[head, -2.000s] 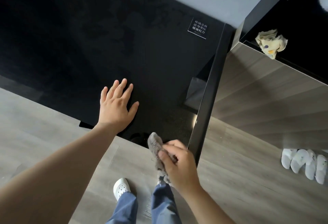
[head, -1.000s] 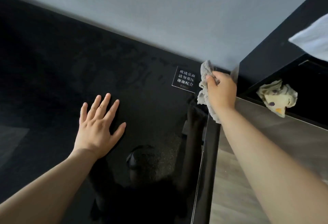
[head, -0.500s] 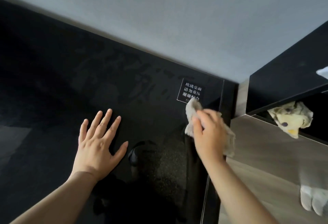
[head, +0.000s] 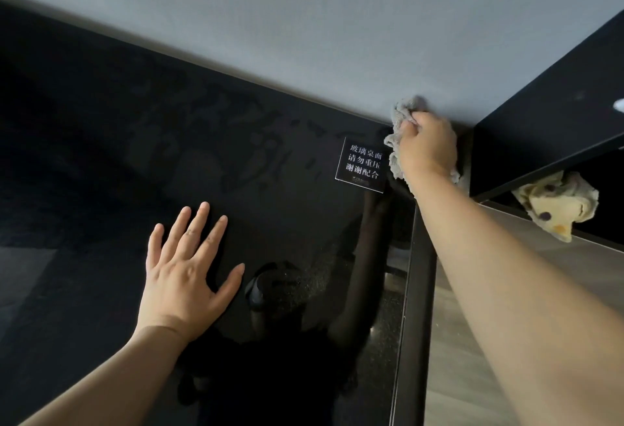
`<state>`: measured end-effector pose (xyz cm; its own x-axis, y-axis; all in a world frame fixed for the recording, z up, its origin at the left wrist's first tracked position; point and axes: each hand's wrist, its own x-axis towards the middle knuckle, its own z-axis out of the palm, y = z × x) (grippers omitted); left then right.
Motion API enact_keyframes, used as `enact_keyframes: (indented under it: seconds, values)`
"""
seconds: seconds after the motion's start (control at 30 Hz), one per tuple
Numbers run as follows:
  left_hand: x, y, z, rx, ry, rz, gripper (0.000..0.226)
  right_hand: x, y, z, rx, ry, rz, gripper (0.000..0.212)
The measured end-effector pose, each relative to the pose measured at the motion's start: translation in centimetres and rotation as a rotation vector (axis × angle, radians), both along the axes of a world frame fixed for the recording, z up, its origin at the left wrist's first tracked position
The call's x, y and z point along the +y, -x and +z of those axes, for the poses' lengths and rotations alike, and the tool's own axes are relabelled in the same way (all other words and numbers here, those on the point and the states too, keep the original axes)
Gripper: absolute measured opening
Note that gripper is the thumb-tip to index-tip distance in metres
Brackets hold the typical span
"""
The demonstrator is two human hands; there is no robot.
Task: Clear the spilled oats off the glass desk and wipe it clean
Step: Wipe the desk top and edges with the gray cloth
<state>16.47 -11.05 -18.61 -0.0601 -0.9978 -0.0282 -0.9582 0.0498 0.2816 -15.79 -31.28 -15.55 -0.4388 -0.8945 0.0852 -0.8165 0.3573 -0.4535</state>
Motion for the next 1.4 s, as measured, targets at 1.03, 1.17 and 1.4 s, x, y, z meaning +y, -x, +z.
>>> enact_keyframes:
  seconds: [1.03, 1.17, 1.4]
  values:
    - [-0.1, 0.1, -0.1, -0.006, 0.001, 0.011, 0.073, 8.4, -9.8, -0.6, -0.085, 0.0, 0.613, 0.022]
    - [-0.1, 0.1, 0.1, 0.007, 0.004, 0.009, 0.072, 10.6, -6.4, 1.4, -0.372, 0.031, 0.492, 0.015]
    - [-0.1, 0.0, 0.0, -0.009, -0.002, 0.012, 0.073, 11.9, -4.7, -2.1, 0.006, 0.093, 0.317, 0.029]
